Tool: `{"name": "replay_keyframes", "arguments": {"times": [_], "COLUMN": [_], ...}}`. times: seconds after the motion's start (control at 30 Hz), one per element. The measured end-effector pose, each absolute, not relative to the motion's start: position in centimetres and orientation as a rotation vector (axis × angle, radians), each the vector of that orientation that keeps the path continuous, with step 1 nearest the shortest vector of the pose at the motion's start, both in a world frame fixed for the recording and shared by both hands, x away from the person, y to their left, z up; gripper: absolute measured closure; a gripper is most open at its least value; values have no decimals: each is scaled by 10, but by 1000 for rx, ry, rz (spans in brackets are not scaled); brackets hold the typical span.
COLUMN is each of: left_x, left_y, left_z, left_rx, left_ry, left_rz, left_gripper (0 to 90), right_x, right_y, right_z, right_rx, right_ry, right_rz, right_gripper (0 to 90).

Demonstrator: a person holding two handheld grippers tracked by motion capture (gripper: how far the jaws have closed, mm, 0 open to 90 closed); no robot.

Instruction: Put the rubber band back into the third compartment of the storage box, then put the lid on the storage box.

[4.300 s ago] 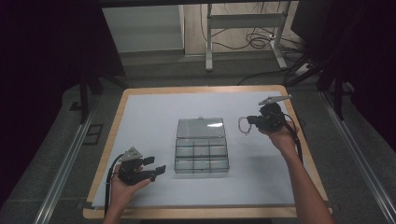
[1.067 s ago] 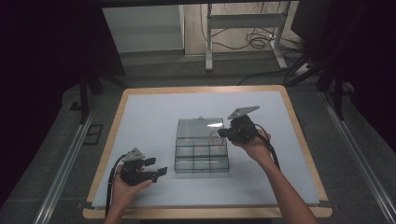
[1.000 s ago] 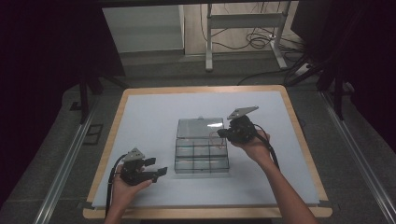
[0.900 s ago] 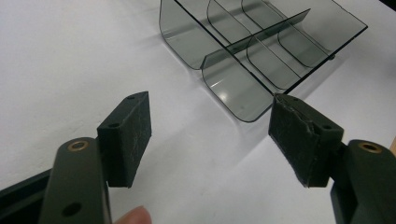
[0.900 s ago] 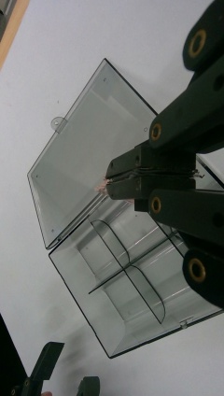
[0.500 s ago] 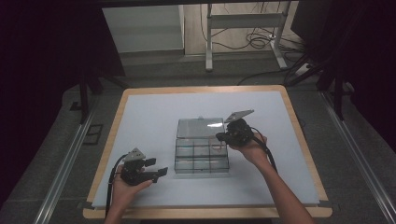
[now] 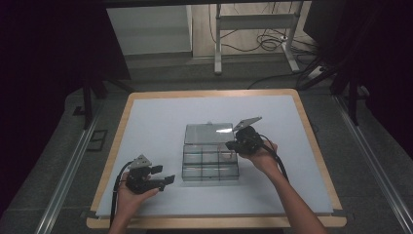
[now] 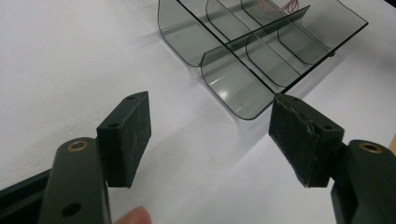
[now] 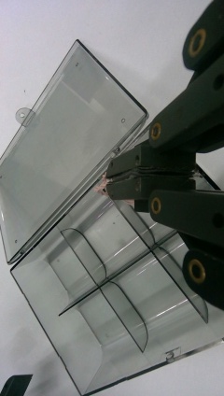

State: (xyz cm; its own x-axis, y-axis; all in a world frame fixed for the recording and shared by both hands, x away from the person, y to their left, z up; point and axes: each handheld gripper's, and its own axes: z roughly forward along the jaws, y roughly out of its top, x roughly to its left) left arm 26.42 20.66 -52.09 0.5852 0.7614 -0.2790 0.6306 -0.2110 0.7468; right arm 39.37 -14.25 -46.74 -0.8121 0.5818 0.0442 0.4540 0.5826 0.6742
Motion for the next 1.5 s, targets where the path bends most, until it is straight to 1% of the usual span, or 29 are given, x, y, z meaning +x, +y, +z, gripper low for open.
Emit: {"name": "replay_keyframes", "arguments": {"times": [0.1, 0.17, 0.3, 0.5, 1.0, 1.3, 1.5], "left_x": [264, 264, 264, 264, 263, 262, 262], "left_y": [207, 207, 206, 206, 205, 204, 204], "left_z": [-521, -521, -522, -521, -521, -520, -520], "left_rx": [1925, 1924, 1925, 1924, 1927, 1937, 1938], "left_ry": [1117, 1118, 1120, 1118, 1116, 1105, 1106], "left_rz": [185, 184, 180, 181, 183, 189, 189], "left_gripper": [298, 297, 297, 297, 296, 290, 288], "right_x": [394, 394, 392, 392, 393, 397, 404], "right_y": [-144, -144, -145, -150, -154, -160, -161], "right_z": [-469, -469, -466, -460, -460, -456, -459], "right_rx": [875, 872, 873, 893, 916, 963, 991], "right_ry": [2633, 2631, 2598, 2572, 2544, 2507, 2513], "right_rz": [1033, 1027, 1033, 1093, 1150, 1192, 1196], "right_gripper": [840, 762, 645, 528, 409, 383, 381]}}
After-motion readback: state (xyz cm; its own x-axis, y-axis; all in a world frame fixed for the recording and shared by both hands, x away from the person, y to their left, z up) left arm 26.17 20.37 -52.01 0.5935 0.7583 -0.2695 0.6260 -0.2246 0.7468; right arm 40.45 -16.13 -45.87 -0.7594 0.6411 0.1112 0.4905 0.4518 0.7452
